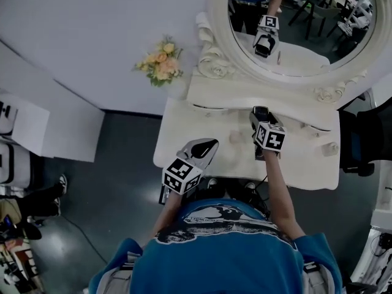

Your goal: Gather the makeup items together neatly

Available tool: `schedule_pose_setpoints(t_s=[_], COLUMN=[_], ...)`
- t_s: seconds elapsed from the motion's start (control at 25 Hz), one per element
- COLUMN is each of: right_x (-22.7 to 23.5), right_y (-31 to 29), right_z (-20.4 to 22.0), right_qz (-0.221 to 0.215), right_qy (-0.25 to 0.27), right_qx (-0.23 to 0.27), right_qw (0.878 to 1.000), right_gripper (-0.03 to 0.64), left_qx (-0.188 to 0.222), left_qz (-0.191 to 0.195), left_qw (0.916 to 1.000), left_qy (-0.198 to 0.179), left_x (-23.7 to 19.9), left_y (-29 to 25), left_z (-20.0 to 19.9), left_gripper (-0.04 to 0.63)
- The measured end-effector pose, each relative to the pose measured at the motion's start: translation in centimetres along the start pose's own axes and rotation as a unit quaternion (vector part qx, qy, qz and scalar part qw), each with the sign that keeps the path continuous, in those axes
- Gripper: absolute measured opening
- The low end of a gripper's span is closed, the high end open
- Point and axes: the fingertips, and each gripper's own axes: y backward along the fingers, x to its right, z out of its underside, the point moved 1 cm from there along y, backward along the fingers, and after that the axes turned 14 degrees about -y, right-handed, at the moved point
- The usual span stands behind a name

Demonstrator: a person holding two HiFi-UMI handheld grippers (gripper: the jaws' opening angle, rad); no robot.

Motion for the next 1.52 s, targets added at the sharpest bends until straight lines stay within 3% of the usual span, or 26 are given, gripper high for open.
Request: schedule_pose_setpoints(t_s=[0.28,0.52,1.04,1.28,1.52], right_x=[2.4,3.4,4.1,4.3,4.0], right_y=[2.5,2.0,0.0,-0.2,-0.3], right_z=[4.8,8.9,13.2,13.8,13.6], right_qz=[0.022,0.042,0.081,0.105,0.095], right_qy=[-0.044,-0.04,-0.039,0.006,-0.016], right_qx=[-0.022,-0.057,-0.097,-0.104,-0.107], right_qw=[0.999,0.997,0.991,0.989,0.99], right_gripper=[0.33,0.33,0.331,0.333,0.343], left_qx=[-0.003,0.0,-0.01,-0.012,-0.011], left_qz=[0.042,0.061,0.029,0.023,0.029], left_qw=[0.999,0.9979,0.9994,0.9996,0.9995], left_qy=[-0.011,-0.021,-0.013,-0.007,-0.007], left_x=[1.8,2.8,1.5,1.4,1.8], left_y=[-2.0,-2.7,-1.0,-0.7,-1.0], left_z=[-0.4,-1.0,-0.1,0.3,0.3], left_gripper=[0.011,0.011,0.011,0.01,0.009])
